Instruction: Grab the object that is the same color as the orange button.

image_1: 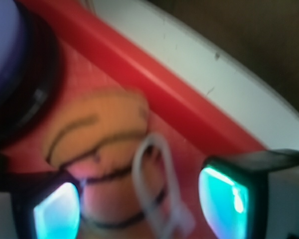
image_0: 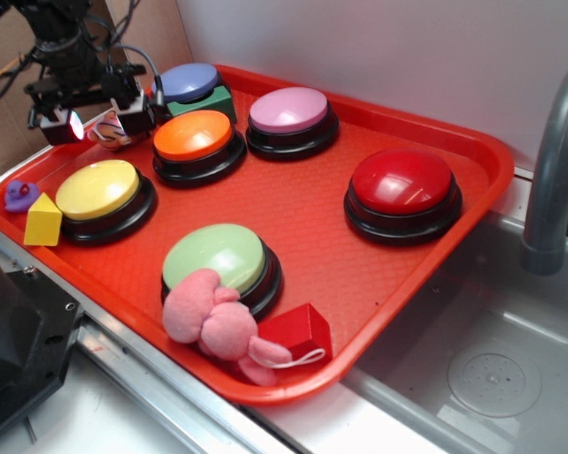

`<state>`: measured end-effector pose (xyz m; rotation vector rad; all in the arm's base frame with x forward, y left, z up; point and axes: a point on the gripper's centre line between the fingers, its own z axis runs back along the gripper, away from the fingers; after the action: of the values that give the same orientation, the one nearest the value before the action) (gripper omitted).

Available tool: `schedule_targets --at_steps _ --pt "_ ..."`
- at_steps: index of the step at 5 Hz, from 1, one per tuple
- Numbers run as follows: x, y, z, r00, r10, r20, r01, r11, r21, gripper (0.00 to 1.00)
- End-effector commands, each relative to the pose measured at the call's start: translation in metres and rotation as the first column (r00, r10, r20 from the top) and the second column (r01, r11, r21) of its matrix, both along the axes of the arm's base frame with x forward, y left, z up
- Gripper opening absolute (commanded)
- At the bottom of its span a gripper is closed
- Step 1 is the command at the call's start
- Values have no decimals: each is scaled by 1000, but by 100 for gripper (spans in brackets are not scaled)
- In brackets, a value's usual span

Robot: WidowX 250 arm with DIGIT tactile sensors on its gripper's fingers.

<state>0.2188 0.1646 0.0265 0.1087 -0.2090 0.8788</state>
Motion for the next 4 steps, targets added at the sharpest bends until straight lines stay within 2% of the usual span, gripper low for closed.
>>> schedule_targets --at_steps 1,2,4 --pt "-2 16 -1 999 30 26 -30 1000 5 100" --pt "-1 17 -7 999 34 29 -34 999 1 3" --pt "-1 9 6 999 -1 50 0 1000 25 0"
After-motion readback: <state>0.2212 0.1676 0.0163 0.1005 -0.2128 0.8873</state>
